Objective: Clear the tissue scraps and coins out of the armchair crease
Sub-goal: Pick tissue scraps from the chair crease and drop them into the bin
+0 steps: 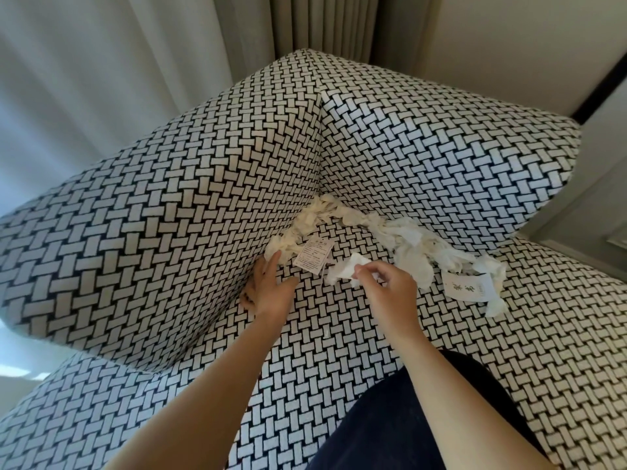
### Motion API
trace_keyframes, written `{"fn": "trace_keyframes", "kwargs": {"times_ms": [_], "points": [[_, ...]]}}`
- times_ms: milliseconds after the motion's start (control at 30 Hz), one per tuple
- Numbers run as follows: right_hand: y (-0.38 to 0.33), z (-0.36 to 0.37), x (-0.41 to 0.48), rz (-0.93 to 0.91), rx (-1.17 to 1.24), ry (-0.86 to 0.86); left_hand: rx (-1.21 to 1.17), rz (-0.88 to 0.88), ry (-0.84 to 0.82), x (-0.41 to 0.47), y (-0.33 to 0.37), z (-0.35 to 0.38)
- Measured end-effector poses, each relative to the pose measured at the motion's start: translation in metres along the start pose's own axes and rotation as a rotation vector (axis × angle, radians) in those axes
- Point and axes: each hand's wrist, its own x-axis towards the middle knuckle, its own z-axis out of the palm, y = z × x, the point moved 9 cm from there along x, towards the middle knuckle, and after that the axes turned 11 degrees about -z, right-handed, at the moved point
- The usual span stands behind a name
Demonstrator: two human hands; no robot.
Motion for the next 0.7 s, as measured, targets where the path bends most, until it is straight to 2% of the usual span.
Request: {"fn": "trace_keyframes", "kwargs": {"times_ms": [133,267,367,533,700], "points": [[-0.001,-0.008,-0.002,0.017,0.054,0.078,-0.088,-0.016,-0.023,0.003,-0.001,-0.001],[-0.002,-0.007,-0.003,0.026,0.077,0.066,-0.406,-0.073,-0.078,0.005,-0.014,-0.003],[-0.002,-0.006,-0.004,0.035,0.088,0.055,-0.540,-0.089,-0.119,-0.003,-0.016,-0.009],[-0.002,-0.005,-0.006,0.044,0.082,0.039,-0.554,0.032,-0.147,-0.029,-0.002,-0.021],[-0.004,-0.008,-0.009,0.058,0.074,0.032,-0.577,0.046,-0.122,-0.051,-0.005,-0.028]]}}
